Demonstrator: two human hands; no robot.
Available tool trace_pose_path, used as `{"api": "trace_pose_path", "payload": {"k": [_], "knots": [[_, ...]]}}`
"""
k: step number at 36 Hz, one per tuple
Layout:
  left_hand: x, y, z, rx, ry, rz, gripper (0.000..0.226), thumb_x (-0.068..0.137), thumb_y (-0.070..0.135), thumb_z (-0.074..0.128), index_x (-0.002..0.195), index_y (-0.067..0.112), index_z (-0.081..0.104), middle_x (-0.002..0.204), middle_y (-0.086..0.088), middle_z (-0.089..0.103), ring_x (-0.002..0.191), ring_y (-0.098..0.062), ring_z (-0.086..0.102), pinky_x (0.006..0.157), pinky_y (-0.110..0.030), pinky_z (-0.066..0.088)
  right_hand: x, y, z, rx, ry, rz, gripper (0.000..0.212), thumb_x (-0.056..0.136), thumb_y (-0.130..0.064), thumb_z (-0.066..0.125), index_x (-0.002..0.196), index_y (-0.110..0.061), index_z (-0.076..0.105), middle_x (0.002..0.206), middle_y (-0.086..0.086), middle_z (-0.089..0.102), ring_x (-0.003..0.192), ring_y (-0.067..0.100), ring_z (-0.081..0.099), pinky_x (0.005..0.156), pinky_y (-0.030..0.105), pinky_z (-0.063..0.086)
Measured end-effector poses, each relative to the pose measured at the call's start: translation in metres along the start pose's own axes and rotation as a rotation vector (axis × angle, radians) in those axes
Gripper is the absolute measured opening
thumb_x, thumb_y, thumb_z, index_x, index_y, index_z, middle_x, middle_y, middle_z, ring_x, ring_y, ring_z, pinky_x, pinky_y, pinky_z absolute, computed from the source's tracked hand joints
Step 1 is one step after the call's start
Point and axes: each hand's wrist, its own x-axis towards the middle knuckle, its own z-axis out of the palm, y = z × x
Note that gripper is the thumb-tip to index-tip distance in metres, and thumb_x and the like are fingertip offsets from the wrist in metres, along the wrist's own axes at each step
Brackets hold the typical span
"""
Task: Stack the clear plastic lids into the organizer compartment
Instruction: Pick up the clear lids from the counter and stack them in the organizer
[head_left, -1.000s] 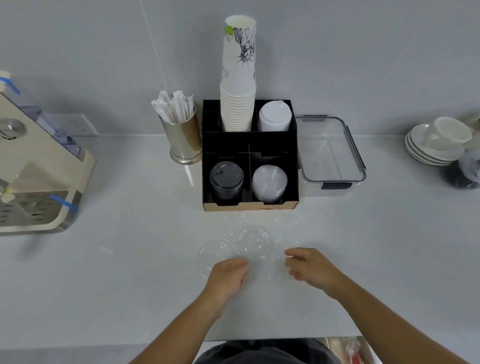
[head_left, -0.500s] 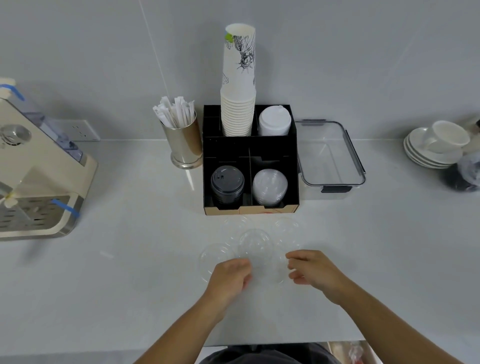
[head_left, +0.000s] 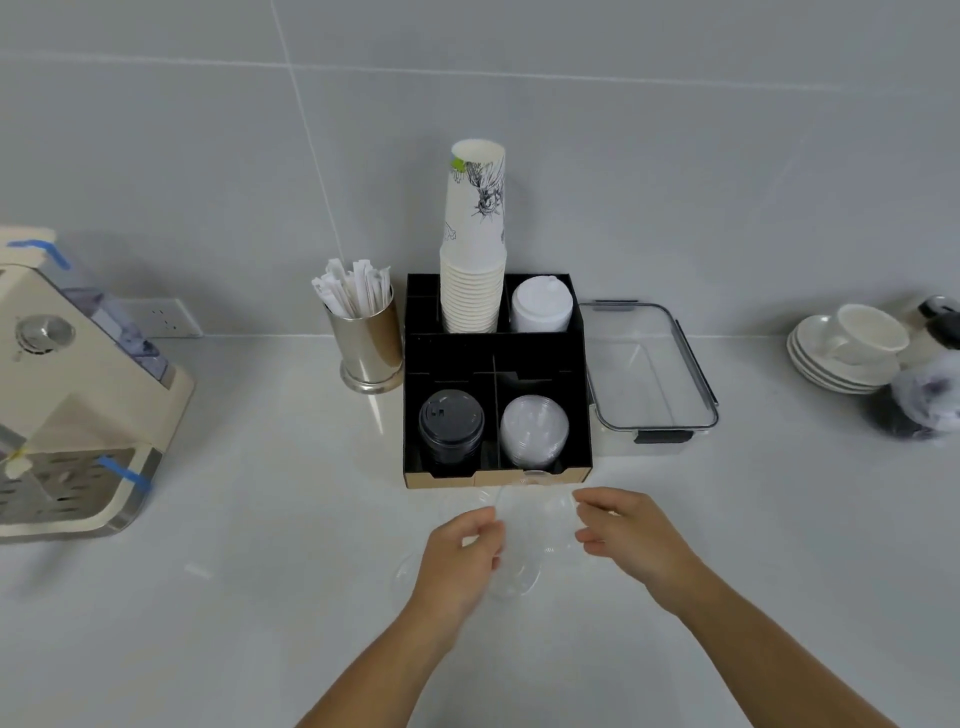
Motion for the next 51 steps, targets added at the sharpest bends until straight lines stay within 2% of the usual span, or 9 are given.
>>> {"api": "trace_pose_path", "payload": {"k": [9, 12, 14, 21, 31, 37, 40, 46, 51], "knots": [[0.009, 0.031, 0.012, 0.009, 0.006, 0.086, 0.027, 0.093, 0.022, 0.060, 0.118, 0.031, 0.065, 0.115, 0.009, 0.064, 0.101, -0.009, 0.064, 0.101, -0.040, 0.053, 0.021, -0.029, -0.006, -0.082, 0.012, -0.086, 0.033, 0.096, -0.022, 0.054, 0.076, -0.040, 0.073, 0.099, -0.012, 0.066, 0.084, 0.014, 0.074, 0.078, 0.027, 0.058], [0.014, 0.038, 0.017, -0.020, 0.002, 0.093, 0.029, 0.093, 0.020, 0.060, 0.119, 0.034, 0.062, 0.116, 0.011, 0.063, 0.105, -0.007, 0.062, 0.102, -0.037, 0.052, 0.032, -0.034, -0.008, -0.147, -0.006, -0.081, 0.014, 0.088, -0.011, 0.053, 0.084, -0.010, 0.067, 0.081, 0.001, 0.053, 0.071, 0.020, 0.058, 0.074, 0.047, 0.054], [0.017, 0.041, 0.019, -0.032, 0.001, 0.093, 0.031, 0.093, 0.019, 0.060, 0.120, 0.034, 0.062, 0.115, 0.013, 0.062, 0.102, -0.005, 0.062, 0.101, -0.035, 0.052, 0.038, -0.036, -0.007, -0.172, 0.005, -0.086, 0.016, 0.084, -0.008, 0.050, 0.093, 0.000, 0.060, 0.079, 0.009, 0.047, 0.074, 0.018, 0.045, 0.069, 0.039, 0.040], [0.031, 0.053, 0.030, -0.043, -0.019, 0.073, 0.028, 0.090, 0.019, 0.064, 0.095, 0.047, 0.064, 0.111, 0.012, 0.063, 0.105, -0.007, 0.062, 0.102, -0.037, 0.050, 0.057, -0.043, -0.004, -0.175, 0.050, -0.117, 0.040, 0.084, -0.002, 0.042, 0.086, -0.025, 0.074, 0.067, -0.008, 0.059, 0.057, 0.007, 0.044, 0.053, 0.018, 0.034], [0.057, 0.058, 0.042, -0.013, 0.008, 0.022, 0.043, 0.093, 0.022, 0.063, 0.136, 0.025, 0.058, 0.136, -0.010, 0.059, 0.125, -0.026, 0.057, 0.112, -0.043, 0.043, 0.083, -0.042, 0.001, -0.145, 0.070, -0.175, 0.046, 0.092, -0.002, 0.040, 0.084, -0.038, 0.067, 0.068, -0.012, 0.054, 0.065, 0.010, 0.045, 0.060, 0.021, 0.035], [0.071, 0.057, 0.047, 0.001, -0.032, 0.087, 0.038, 0.093, 0.014, 0.058, 0.099, 0.050, 0.067, 0.086, 0.017, 0.072, 0.083, 0.004, 0.065, 0.071, -0.006, 0.051, 0.096, -0.038, 0.003, -0.161, 0.077, -0.203, 0.038, 0.094, -0.006, 0.043, 0.099, -0.034, 0.069, 0.078, -0.014, 0.060, 0.074, 0.007, 0.052, 0.067, 0.020, 0.039], [0.076, 0.056, 0.050, -0.018, -0.043, 0.095, 0.047, 0.094, 0.010, 0.055, 0.078, 0.052, 0.068, 0.076, 0.020, 0.072, 0.076, 0.004, 0.062, 0.070, -0.002, 0.046, 0.101, -0.039, 0.005, -0.189, 0.061, -0.210, 0.041, 0.094, -0.006, 0.044, 0.104, -0.037, 0.069, 0.077, -0.012, 0.066, 0.073, 0.005, 0.056, 0.064, 0.012, 0.044], [0.084, 0.045, 0.053, 0.099, -0.080, 0.125, 0.040, 0.099, 0.000, 0.046, 0.136, 0.010, 0.056, 0.148, -0.006, 0.052, 0.140, -0.020, 0.044, 0.120, -0.033, 0.031, 0.112, -0.033, 0.008, -0.265, 0.055, -0.216, 0.029, 0.092, -0.006, 0.045, 0.097, -0.027, 0.064, 0.087, 0.007, 0.066, 0.081, 0.023, 0.059, 0.069, 0.027, 0.046], [0.082, 0.045, 0.054, 0.161, -0.075, 0.156, 0.053, 0.101, 0.004, 0.043, 0.152, 0.015, 0.037, 0.162, 0.005, 0.029, 0.149, -0.008, 0.024, 0.121, -0.023, 0.019, 0.114, -0.031, 0.011, -0.262, 0.066, -0.260, 0.030, 0.093, -0.006, 0.046, 0.090, -0.032, 0.060, 0.078, 0.001, 0.059, 0.063, 0.006, 0.048, 0.064, 0.023, 0.044]]}}
